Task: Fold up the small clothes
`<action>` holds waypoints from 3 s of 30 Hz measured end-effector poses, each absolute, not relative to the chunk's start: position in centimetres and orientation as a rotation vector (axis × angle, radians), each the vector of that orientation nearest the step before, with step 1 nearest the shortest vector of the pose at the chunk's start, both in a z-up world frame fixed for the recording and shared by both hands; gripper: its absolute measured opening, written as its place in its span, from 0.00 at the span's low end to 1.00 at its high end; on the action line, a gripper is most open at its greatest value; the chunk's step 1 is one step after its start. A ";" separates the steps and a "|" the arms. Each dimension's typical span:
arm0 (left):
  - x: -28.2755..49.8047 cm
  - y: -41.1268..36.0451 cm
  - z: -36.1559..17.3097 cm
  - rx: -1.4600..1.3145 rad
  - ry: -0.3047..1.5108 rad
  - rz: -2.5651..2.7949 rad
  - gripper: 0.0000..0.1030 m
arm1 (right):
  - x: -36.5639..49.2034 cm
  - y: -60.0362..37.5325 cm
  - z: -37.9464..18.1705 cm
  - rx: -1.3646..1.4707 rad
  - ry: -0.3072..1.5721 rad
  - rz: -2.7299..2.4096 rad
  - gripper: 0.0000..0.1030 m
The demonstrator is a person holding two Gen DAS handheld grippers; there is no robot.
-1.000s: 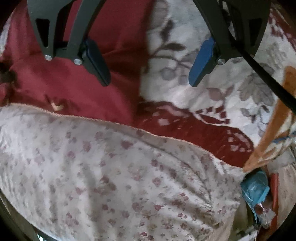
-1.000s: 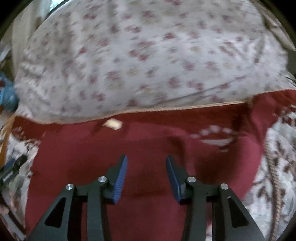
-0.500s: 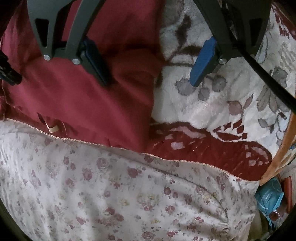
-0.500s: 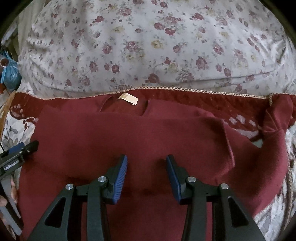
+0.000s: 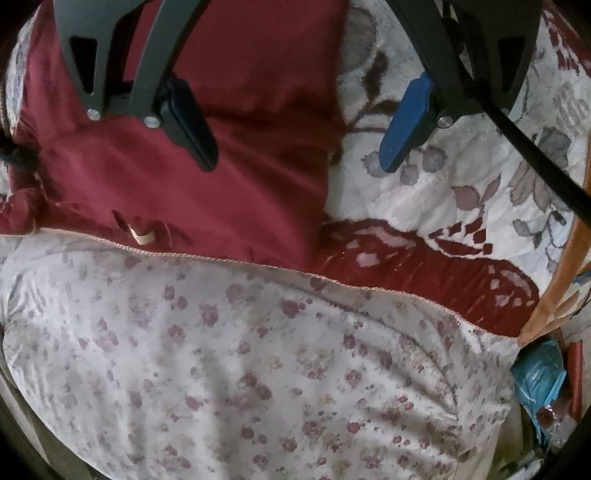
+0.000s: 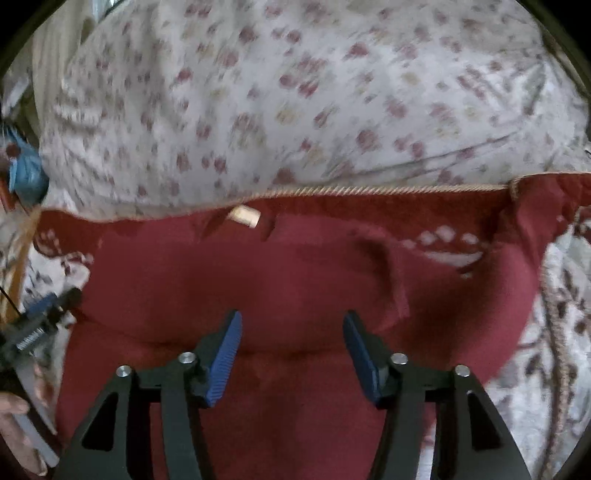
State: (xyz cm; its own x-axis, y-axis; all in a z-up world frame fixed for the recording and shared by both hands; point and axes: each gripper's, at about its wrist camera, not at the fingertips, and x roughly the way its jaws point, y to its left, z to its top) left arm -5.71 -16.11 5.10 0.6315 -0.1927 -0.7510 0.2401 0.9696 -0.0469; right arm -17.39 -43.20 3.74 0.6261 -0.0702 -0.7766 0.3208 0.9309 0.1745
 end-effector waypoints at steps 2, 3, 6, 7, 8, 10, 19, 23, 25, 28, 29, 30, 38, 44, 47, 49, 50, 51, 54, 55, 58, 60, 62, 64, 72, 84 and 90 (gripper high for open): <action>-5.8 -16.3 5.0 0.062 0.855 -0.250 0.85 | -18.6 -44.7 5.0 0.327 0.833 -0.237 0.65; -5.8 -16.3 5.0 0.063 0.857 -0.251 0.85 | -19.3 -46.0 5.8 0.348 0.811 -0.256 0.68; -5.9 -16.3 4.8 0.067 0.861 -0.250 0.85 | -20.8 -50.0 6.9 0.412 0.757 -0.319 0.73; -5.9 -16.3 4.8 0.066 0.862 -0.249 0.85 | -21.2 -51.6 7.2 0.430 0.746 -0.356 0.73; -6.0 -16.3 4.8 0.065 0.861 -0.248 0.85 | -21.8 -53.9 7.2 0.460 0.734 -0.413 0.74; -5.8 -16.2 4.7 0.058 0.864 -0.245 0.85 | -22.4 -57.6 6.9 0.534 0.723 -0.493 0.74; -5.4 -16.8 3.9 0.078 0.880 -0.243 0.85 | -17.8 -65.6 4.3 0.540 0.799 -0.574 0.68; -5.3 -17.2 3.6 0.108 0.873 -0.247 0.85 | -14.8 -66.6 1.6 0.510 0.879 -0.586 0.59; -5.2 -17.4 3.4 0.123 0.876 -0.247 0.85 | -13.4 -67.1 0.2 0.482 0.930 -0.586 0.54; -4.9 -17.4 3.2 0.126 0.885 -0.248 0.85 | -12.5 -67.9 -1.4 0.447 1.003 -0.650 0.25; -4.9 -17.4 3.3 0.123 0.885 -0.249 0.85 | -12.7 -68.1 -1.3 0.452 0.997 -0.661 0.13; -4.9 -17.4 3.3 0.119 0.883 -0.249 0.85 | -13.1 -68.4 -0.9 0.476 0.979 -0.646 0.08; -5.4 -15.9 5.2 0.030 0.828 -0.237 0.85 | -18.2 -65.9 8.3 0.561 0.720 -0.406 0.07; -5.3 -13.7 6.4 -0.070 0.805 -0.211 0.85 | -18.6 -56.1 15.5 0.464 0.619 -0.079 0.07; -5.2 -12.4 6.7 -0.112 0.791 -0.190 0.85 | -17.2 -48.0 16.0 0.396 0.624 0.117 0.07; -5.1 -11.8 6.8 -0.138 0.788 -0.183 0.85 | -16.2 -43.8 14.3 0.370 0.656 0.213 0.07; -5.0 -11.5 6.8 -0.150 0.790 -0.179 0.85 | -15.8 -41.7 12.9 0.361 0.690 0.268 0.08; -5.0 -11.2 6.8 -0.158 0.793 -0.178 0.85 | -15.4 -40.1 11.6 0.352 0.725 0.299 0.08; -4.8 -10.8 6.8 -0.185 0.801 -0.185 0.85 | -15.7 -35.1 5.6 0.257 0.929 0.341 0.28; -4.8 -10.8 6.9 -0.188 0.801 -0.190 0.85 | -16.3 -34.5 4.5 0.232 0.962 0.337 0.31; -5.1 -11.2 7.1 -0.181 0.795 -0.213 0.85 | -19.1 -34.4 2.5 0.197 0.997 0.319 0.33; -5.3 -11.9 7.1 -0.159 0.790 -0.232 0.85 | -21.3 -35.1 2.4 0.209 0.981 0.308 0.48; -5.5 -12.4 7.1 -0.138 0.788 -0.247 0.85 | -23.7 -36.5 2.5 0.231 0.959 0.273 0.57; -5.8 -13.2 6.9 -0.108 0.790 -0.261 0.85 | -25.3 -38.0 2.6 0.233 0.955 0.223 0.57; -5.7 -15.9 5.9 -0.036 0.798 -0.296 0.85 | -26.9 -45.4 4.5 0.359 0.861 -0.013 0.57; -3.8 -21.8 3.9 0.169 0.867 -0.405 0.39 | -25.8 -45.8 4.4 0.366 0.831 -0.001 0.58; -2.7 -21.7 4.3 0.102 0.918 -0.452 0.00 | -26.3 -46.7 5.2 0.348 0.801 -0.053 0.60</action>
